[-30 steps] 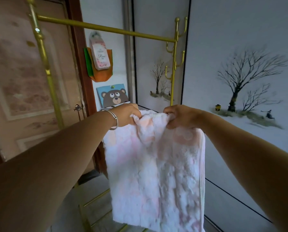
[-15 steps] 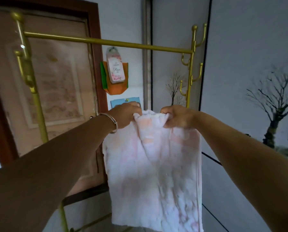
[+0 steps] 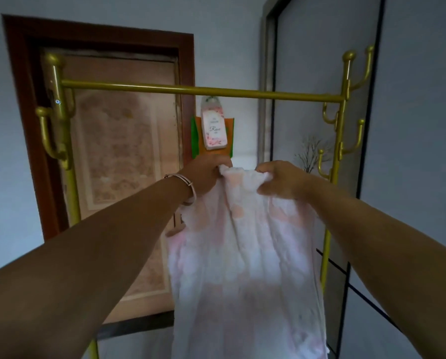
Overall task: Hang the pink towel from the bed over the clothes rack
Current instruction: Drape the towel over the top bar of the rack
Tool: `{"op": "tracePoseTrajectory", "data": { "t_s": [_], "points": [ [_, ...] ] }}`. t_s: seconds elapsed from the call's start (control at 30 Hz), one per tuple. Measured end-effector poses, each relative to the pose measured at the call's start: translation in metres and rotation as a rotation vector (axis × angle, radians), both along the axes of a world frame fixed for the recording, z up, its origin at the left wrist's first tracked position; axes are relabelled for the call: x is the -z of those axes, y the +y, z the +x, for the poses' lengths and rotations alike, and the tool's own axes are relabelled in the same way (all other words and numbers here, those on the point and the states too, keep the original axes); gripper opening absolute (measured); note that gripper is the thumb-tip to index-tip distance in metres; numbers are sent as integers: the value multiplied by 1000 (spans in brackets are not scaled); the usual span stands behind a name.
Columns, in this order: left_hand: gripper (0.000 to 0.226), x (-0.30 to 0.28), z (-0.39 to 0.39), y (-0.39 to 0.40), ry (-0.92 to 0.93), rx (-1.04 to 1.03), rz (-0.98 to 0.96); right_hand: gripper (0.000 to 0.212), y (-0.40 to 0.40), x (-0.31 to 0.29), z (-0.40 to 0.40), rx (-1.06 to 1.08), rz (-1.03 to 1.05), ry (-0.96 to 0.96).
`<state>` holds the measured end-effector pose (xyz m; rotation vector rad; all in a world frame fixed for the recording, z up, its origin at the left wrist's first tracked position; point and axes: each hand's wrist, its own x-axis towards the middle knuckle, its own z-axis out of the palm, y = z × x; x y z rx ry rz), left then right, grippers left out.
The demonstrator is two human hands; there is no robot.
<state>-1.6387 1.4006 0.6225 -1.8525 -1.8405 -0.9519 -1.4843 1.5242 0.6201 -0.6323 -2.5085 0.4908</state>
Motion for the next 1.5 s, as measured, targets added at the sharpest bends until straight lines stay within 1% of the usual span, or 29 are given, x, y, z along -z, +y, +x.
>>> {"op": "tracePoseTrajectory", "data": {
  "t_s": [0.07, 0.13, 0.23, 0.33, 0.37, 0.43, 0.5, 0.6, 0.67, 0.77, 0.83, 0.9, 0.97, 1.07, 1.1, 1.17, 1.2, 1.23, 1.27, 1.3, 1.33, 1.37, 1.4, 1.43, 1.47, 1.5],
  "points": [
    [28, -5, -11, 11, -67, 39, 7, 32, 5, -2, -12, -30, -14, 61],
    [33, -9, -20, 20, -157, 46, 12, 28, 7, -6, -19, -49, -36, 120],
    [31, -19, -39, 37, -240, 56, 40, 29, 12, -18, -35, -62, -98, 149],
    [35, -27, -54, 53, -292, 108, 58, 37, 20, -24, -52, -48, -237, 198],
    [34, -28, -58, 57, -297, 115, 56, 39, 22, -24, -57, -37, -281, 210],
    [20, -29, -65, 69, -334, 132, 22, 41, 29, -26, -66, 2, -354, 193],
    [33, -28, -73, 78, -327, 99, 7, 43, 32, -29, -71, 55, -366, 124],
    [33, -27, -84, 93, -351, 93, 12, 41, 38, -35, -77, 54, -361, 22],
    [29, -29, -86, 100, -381, 75, 40, 42, 43, -38, -80, -6, -403, 19],
    [29, -35, -89, 109, -384, 21, 78, 48, 54, -43, -83, -56, -438, 12],
    [34, -40, -91, 118, -362, -8, 100, 53, 62, -48, -84, -62, -460, 57],
    [37, -48, -90, 128, -347, -29, 139, 53, 75, -55, -85, -88, -493, 129],
    [37, -56, -87, 137, -325, -50, 165, 49, 84, -62, -85, -112, -531, 184],
    [34, -61, -87, 148, -305, -60, 195, 38, 95, -65, -86, -92, -581, 239],
    [31, -62, -88, 150, -323, -61, 222, 34, 98, -65, -87, -125, -640, 269],
    [32, -64, -89, 151, -356, -77, 263, 16, 101, -67, -88, -219, -811, 347],
    [35, -67, -90, 150, -361, -82, 274, 14, 104, -69, -89, -249, -883, 395],
    [40, -69, -91, 149, -366, -71, 283, 20, 108, -71, -90, -257, -922, 458],
    [44, -70, -90, 147, -378, -68, 284, 24, 112, -74, -92, -248, -925, 528],
    [43, -71, -90, 145, -390, -69, 287, 24, 115, -75, -92, -219, -887, 562],
    [40, -72, -91, 143, -404, -73, 286, 20, 116, -76, -93, -170, -817, 539],
    [36, -71, -90, 142, -409, -65, 290, 16, 114, -76, -94, -106, -704, 465],
    [35, -71, -89, 140, -423, -55, 291, 16, 111, -75, -95, -44, -557, 353],
    [36, -70, -88, 138, -433, -33, 278, 19, 108, -74, -96, -27, -418, 247],
    [40, -69, -85, 136, -443, 4, 254, 24, 103, -74, -99, -63, -332, 188],
    [48, -68, -83, 135, -446, 59, 235, 31, 98, -75, -102, -128, -306, 155]
  ]
}}
